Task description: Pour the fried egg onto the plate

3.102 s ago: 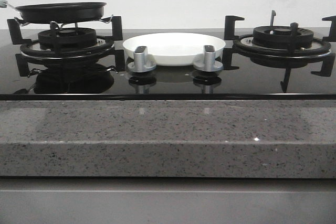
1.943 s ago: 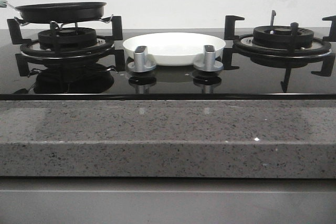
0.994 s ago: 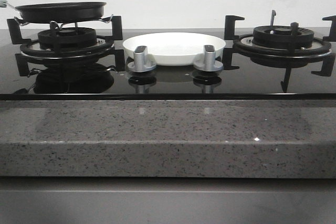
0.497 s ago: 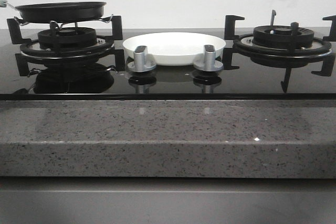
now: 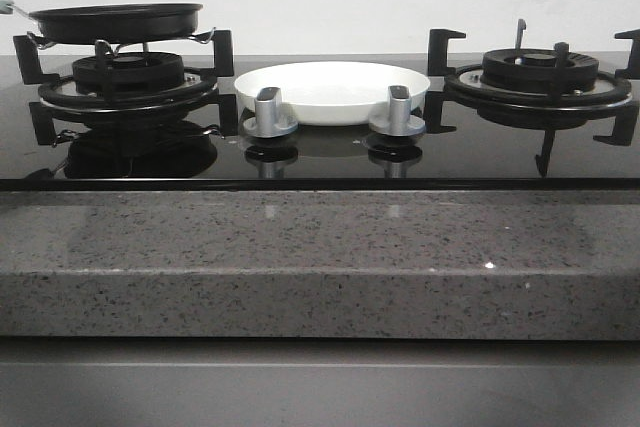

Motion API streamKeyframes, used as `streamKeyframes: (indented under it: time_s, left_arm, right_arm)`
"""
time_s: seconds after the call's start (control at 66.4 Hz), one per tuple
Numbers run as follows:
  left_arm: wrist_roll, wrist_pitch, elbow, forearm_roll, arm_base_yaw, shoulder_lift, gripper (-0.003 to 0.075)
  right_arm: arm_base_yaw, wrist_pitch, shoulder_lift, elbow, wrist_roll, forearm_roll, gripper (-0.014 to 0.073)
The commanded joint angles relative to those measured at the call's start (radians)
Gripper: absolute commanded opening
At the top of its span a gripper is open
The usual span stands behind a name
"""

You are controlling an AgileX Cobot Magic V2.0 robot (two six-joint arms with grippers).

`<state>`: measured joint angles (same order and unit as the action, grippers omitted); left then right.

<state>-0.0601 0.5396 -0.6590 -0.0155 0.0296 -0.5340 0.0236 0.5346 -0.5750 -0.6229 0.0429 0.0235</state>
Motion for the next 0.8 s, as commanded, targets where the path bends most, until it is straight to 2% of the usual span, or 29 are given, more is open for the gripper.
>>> streamKeyframes:
  time_s: [0.0, 0.12, 0.196, 0.316, 0.482, 0.783]
  left_arm:
    - [-0.001, -0.078, -0.028, -0.017, 0.008, -0.01, 0.0388]
    - [-0.001, -0.078, -0.028, -0.017, 0.008, -0.01, 0.0388]
    - [-0.001, -0.078, -0.028, -0.017, 0.008, -0.01, 0.0388]
    - [-0.001, -0.078, -0.028, -0.017, 0.008, -0.01, 0.0388]
    - [-0.001, -0.076, -0.028, -0.017, 0.008, -0.01, 0.0388]
    - [-0.001, -0.076, -0.028, -0.017, 0.008, -0.01, 0.0388]
  right_arm:
    - [-0.003, -0.021, -0.051, -0.064, -0.008, 0.038, 0.0524]
    - [0.019, 0.046, -0.142, -0.125, -0.021, 0.079, 0.05]
    - [0.061, 0.075, -0.207, -0.167, -0.074, 0.121, 0.0482]
    - [0.139, 0.081, -0.308, -0.236, -0.142, 0.197, 0.0466]
    - [0.218, 0.098, -0.459, -0.348, -0.149, 0.218, 0.0466]
    - [0.226, 0.166, -0.731, -0.583, -0.16, 0.226, 0.0466]
